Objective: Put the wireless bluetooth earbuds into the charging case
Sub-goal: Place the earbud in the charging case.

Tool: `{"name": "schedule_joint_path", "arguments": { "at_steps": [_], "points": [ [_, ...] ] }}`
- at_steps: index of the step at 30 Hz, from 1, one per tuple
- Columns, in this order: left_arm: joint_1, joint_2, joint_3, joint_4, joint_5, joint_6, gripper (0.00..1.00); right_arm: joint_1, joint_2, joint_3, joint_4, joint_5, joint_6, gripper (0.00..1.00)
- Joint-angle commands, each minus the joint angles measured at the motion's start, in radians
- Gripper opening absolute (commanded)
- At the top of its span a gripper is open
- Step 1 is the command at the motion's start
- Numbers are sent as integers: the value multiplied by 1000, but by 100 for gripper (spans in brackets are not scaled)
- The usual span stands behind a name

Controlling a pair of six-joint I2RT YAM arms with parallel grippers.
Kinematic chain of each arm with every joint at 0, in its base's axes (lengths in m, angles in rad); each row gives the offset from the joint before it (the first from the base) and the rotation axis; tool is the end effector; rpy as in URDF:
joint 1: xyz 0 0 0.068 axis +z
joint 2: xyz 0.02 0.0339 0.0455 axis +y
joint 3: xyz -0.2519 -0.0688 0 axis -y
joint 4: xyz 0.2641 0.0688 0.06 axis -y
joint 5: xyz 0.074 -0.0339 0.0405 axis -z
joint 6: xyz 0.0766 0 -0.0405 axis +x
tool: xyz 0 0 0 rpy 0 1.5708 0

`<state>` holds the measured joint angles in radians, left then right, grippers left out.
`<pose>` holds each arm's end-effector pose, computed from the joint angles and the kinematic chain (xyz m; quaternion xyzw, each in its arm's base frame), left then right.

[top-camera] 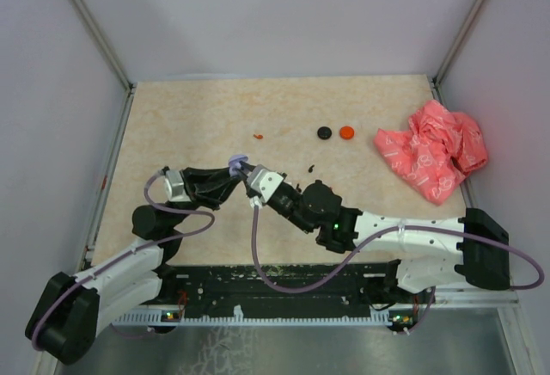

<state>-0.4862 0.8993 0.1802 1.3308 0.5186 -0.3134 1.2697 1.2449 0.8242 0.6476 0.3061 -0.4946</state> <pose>0.1737 -0.1348 0.2626 0.2651 0.4247 -0.4428 0.7439 0.1253 0.3257 0.3321 -0.3992 0.4831 0.2044 0.7520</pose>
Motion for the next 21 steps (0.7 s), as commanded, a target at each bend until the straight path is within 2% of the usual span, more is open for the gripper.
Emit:
{"name": "schedule_joint_path", "arguments": {
  "at_steps": [1,16,21],
  "points": [
    [4,-18,-3,39,-50,-43,0,20,9,0,19,-16,1,11],
    [4,-17,6,3,7,10,0,26,47,83,-115,9,38,11],
    [4,-14,4,-1,20,24,0,28,47,101,-143,17,61,18]
  ]
}}
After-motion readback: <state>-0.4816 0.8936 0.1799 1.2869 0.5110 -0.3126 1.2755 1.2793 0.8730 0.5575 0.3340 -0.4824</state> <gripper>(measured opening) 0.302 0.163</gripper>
